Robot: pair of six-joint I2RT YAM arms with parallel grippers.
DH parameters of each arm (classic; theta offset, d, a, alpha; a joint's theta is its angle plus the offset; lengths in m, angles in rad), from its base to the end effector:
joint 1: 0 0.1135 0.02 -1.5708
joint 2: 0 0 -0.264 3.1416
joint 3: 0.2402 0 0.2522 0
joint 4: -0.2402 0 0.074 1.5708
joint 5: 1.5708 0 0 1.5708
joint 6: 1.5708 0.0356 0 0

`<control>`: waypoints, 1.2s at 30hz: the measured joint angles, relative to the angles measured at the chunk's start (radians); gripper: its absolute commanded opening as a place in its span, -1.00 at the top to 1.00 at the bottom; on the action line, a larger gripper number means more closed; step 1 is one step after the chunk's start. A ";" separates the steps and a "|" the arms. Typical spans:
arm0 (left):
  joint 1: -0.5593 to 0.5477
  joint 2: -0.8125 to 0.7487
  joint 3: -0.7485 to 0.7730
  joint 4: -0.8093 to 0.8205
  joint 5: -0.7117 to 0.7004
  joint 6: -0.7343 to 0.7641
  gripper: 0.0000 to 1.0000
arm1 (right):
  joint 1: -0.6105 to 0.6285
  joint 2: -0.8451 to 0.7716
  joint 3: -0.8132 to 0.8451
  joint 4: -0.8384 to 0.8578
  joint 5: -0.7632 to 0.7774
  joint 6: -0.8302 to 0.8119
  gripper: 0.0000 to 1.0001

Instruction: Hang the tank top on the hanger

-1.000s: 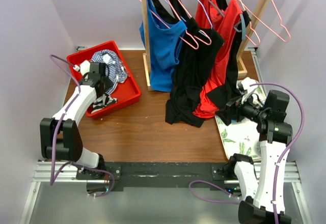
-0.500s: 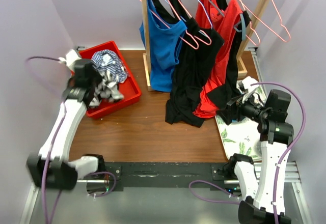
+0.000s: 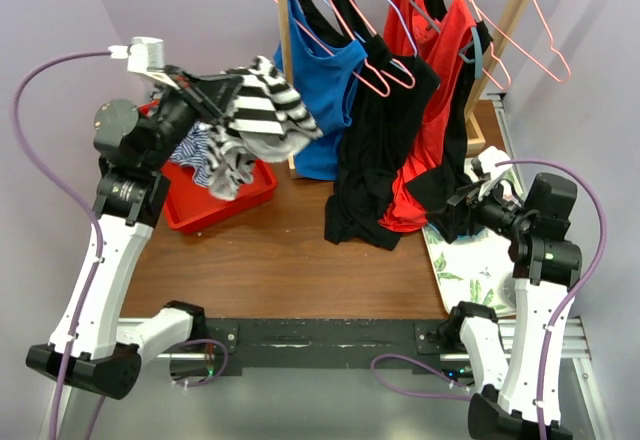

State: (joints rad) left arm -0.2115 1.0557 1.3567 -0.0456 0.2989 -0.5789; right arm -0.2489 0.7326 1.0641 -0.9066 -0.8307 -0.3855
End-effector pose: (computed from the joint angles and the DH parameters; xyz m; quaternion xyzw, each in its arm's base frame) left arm 0.2037 -0.0545 0.5005 0.0054 0.6158 -0.3853 0.6872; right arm 0.1209 -0.0036 0.3732 -0.2471 0.7889 0.2006 0.5257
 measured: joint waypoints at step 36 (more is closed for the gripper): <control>-0.397 -0.159 -0.639 -0.286 0.050 0.158 -0.91 | 0.470 0.345 -0.078 -0.109 0.130 -0.483 -0.97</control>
State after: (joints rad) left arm -0.6090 0.8970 0.7174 -0.3317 0.3492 -0.4206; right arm 0.2207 1.0775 0.9863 -1.0153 -0.7002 -0.8680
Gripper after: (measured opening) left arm 0.952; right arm 0.986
